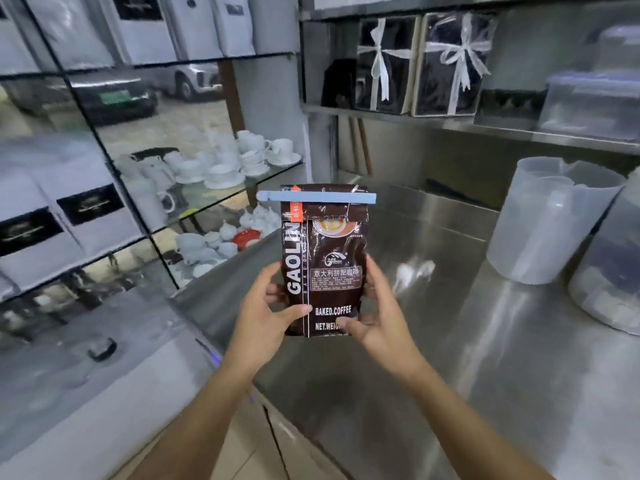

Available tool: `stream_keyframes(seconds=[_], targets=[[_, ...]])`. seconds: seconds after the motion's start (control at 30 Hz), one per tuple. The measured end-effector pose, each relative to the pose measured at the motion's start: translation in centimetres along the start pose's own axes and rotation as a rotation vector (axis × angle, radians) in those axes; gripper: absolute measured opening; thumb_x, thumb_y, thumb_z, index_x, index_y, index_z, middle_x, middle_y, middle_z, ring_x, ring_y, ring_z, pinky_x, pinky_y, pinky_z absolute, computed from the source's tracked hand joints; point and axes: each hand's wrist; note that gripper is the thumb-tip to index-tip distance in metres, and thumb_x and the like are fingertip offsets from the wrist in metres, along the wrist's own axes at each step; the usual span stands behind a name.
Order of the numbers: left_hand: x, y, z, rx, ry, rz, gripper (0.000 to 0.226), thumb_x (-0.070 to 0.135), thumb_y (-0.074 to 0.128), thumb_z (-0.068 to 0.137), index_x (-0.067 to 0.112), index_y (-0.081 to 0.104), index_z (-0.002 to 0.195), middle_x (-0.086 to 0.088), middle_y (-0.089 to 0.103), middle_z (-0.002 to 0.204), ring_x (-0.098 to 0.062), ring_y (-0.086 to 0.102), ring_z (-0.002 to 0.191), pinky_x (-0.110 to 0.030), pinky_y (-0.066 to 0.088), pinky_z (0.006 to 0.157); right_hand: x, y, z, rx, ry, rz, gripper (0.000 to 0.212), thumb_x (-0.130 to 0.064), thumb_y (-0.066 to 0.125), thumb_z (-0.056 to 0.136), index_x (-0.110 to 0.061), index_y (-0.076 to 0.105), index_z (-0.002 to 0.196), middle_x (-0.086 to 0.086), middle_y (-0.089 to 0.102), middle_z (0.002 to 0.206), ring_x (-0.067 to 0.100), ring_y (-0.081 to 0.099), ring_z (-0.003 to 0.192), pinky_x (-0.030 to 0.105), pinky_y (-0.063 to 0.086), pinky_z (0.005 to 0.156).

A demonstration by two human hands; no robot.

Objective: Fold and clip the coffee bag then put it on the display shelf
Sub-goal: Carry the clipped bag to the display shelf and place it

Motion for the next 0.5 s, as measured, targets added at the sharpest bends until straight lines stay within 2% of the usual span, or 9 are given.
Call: stream_keyframes(seconds=[0.17,0.23,0.3,0.37,0.43,0.5], targets=[[1.6,-11.4,-3.9,0.243,0.019,0.005,0.069,0.0,0.078,0.062,0.046,0.047,0.104,0.002,0.055,0.083,-0.021,0.055,0.086,-0.06,0.046,0.088,-5.0,10.6,0.9,-0.178,-0.109,0.06,0.094,-0.024,0.076,0.062,-0.04,0.023,0.138,-0.003,0.036,0.141,0.016,0.037,0.13,0.062,0.041,0.096],[2.3,-16.8,-6.1,0.322,0.021,0.028,0.068,0.015,0.082,0.055,0.047,0.05,0.107,-0.002,0.058,0.085,-0.027,0.058,0.09,-0.062,0.048,0.084,-7.3,15.6,0.7,-0.256,-0.153,0.083,0.098,-0.031,0.079,0.057,-0.047,0.022,0.135,-0.009,0.036,0.14,0.014,0.036,0.13,0.061,0.04,0.098],[3.1,-22.3,-8.6,0.399,0.047,0.084,0.068,0.025,0.079,0.051,0.044,0.051,0.11,0.0,0.061,0.086,-0.027,0.06,0.089,-0.061,0.049,0.083,-10.0,20.8,0.2,-0.347,-0.198,0.111,0.102,-0.043,0.081,0.051,-0.051,0.022,0.134,-0.01,0.033,0.145,0.014,0.033,0.133,0.06,0.037,0.101],[4.0,-27.5,-11.3,0.484,0.087,0.116,0.062,0.026,0.077,0.051,0.048,0.051,0.103,0.006,0.061,0.084,-0.021,0.06,0.085,-0.059,0.05,0.083,-12.8,26.1,-0.6,-0.428,-0.245,0.141,0.102,-0.049,0.08,0.049,-0.051,0.022,0.134,-0.005,0.033,0.146,0.012,0.032,0.134,0.058,0.036,0.103],[5.1,-32.5,-14.1,0.553,0.113,0.141,0.061,0.031,0.077,0.05,0.056,0.049,0.097,0.006,0.061,0.084,-0.023,0.062,0.087,-0.058,0.051,0.082,-15.7,31.2,-1.4,-0.496,-0.299,0.164,0.1,-0.057,0.075,0.05,-0.05,0.022,0.134,-0.005,0.033,0.145,0.01,0.034,0.132,0.056,0.037,0.104],[6.0,-37.3,-16.5,0.641,0.122,0.179,0.064,0.024,0.08,0.054,0.06,0.046,0.095,0.001,0.059,0.082,-0.024,0.064,0.085,-0.058,0.052,0.08,-18.9,35.9,-2.4,-0.547,-0.338,0.186,0.1,-0.047,0.081,0.052,-0.052,0.021,0.132,-0.007,0.033,0.144,0.006,0.035,0.13,0.052,0.039,0.103]])
Point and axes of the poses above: each hand's wrist, its own z-axis towards the middle knuckle, its own y-axis out of the palm, x = y × z
